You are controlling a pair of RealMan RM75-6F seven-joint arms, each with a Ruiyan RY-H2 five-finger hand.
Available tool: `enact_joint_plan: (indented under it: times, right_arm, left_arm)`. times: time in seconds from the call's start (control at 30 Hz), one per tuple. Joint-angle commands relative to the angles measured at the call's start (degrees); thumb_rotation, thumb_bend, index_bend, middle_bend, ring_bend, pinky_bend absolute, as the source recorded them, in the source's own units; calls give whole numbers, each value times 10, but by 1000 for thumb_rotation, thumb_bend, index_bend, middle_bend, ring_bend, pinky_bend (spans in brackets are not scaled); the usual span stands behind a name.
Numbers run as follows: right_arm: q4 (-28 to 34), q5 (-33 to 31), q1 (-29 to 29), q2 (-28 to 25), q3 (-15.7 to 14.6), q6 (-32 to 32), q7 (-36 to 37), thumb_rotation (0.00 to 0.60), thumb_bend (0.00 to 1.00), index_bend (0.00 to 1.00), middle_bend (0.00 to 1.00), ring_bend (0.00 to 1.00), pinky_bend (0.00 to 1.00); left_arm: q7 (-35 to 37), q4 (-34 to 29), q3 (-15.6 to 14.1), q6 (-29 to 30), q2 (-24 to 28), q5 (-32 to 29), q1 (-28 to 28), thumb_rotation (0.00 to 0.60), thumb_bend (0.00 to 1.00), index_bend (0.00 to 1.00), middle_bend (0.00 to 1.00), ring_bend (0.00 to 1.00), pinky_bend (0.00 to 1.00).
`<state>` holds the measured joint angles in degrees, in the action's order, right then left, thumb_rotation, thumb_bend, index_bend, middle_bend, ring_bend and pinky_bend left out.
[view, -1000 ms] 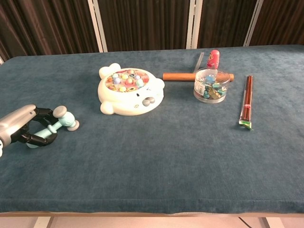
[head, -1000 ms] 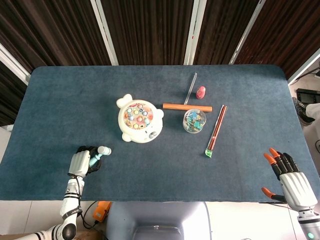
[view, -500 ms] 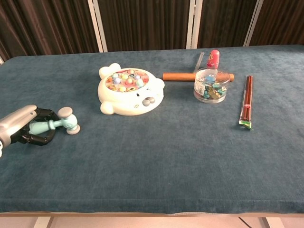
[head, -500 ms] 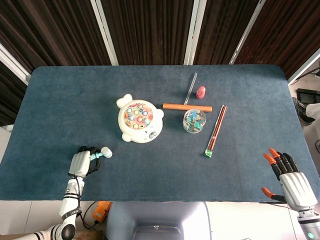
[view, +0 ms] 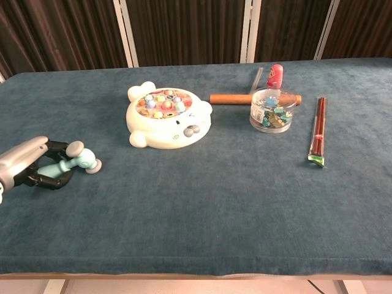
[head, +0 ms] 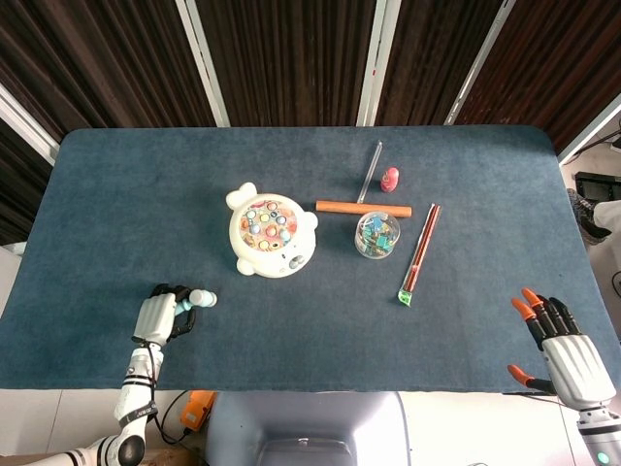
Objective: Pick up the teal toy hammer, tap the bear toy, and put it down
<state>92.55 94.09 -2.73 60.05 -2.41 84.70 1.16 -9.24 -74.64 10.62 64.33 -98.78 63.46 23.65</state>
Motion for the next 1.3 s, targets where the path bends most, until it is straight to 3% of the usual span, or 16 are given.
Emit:
enact_joint_plan:
  times: [0.03, 0.83, 1.3]
  right_arm:
    - [0, 0, 0, 0, 0, 0, 0, 600, 327, 0, 0, 0, 0]
    - [0, 1, 0, 0, 0, 0, -1, 600, 327, 0, 0, 0, 0]
    - [-1, 1, 0, 0, -1, 0, -1, 600, 326, 0, 0, 0, 0]
  left_arm:
    - [1, -1, -1, 1, 0, 1, 0, 600, 463, 440, 341, 305, 158]
    - [7, 9, 7, 6, -6, -2, 0, 600, 512, 513, 398, 322, 165]
    - [31, 23, 8, 28, -18, 18, -5, 600, 812, 615, 513, 416, 278]
